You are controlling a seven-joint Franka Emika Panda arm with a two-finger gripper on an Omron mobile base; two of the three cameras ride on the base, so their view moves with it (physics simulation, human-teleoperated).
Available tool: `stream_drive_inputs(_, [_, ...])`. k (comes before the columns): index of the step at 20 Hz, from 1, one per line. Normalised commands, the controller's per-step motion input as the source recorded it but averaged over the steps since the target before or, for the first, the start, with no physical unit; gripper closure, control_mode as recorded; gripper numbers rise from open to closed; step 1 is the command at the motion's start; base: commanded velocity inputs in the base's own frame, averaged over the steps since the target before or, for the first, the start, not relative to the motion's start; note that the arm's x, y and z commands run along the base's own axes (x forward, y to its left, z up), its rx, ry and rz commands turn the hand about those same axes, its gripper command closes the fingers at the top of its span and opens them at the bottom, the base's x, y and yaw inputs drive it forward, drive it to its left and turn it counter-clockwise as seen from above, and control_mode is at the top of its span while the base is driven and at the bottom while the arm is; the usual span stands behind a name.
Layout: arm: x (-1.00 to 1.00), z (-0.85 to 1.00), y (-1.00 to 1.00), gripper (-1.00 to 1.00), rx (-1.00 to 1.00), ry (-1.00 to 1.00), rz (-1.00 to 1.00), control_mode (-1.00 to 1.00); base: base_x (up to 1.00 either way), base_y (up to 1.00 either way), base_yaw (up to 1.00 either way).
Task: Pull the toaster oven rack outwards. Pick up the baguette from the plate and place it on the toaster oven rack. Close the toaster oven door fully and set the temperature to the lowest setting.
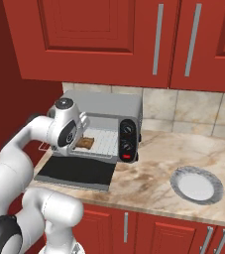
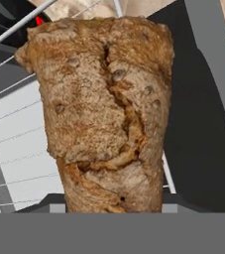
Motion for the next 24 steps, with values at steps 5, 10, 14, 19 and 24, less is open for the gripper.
stream_drive_inputs(5, [0.05, -0.05, 0.18, 1.0, 0.0, 0.0, 0.0, -1.0, 0.0, 0.0, 0.0])
stream_drive_inputs(10, [0.01, -0.2, 0.18, 1.0, 0.0, 0.0, 0.0, -1.0, 0.0, 0.0, 0.0])
stream_drive_inputs(14, [0.06, -0.29, 0.13, 1.0, 0.0, 0.0, 0.01, -1.0, 0.0, 0.0, 0.0])
stream_drive_inputs(19, [0.13, -0.07, 0.0, 1.0, 0.07, -0.04, 0.02, -1.0, 0.0, 0.0, 0.0])
stream_drive_inputs(24, [0.04, -0.11, 0.0, 1.0, 0.08, -0.01, 0.0, -1.0, 0.0, 0.0, 0.0])
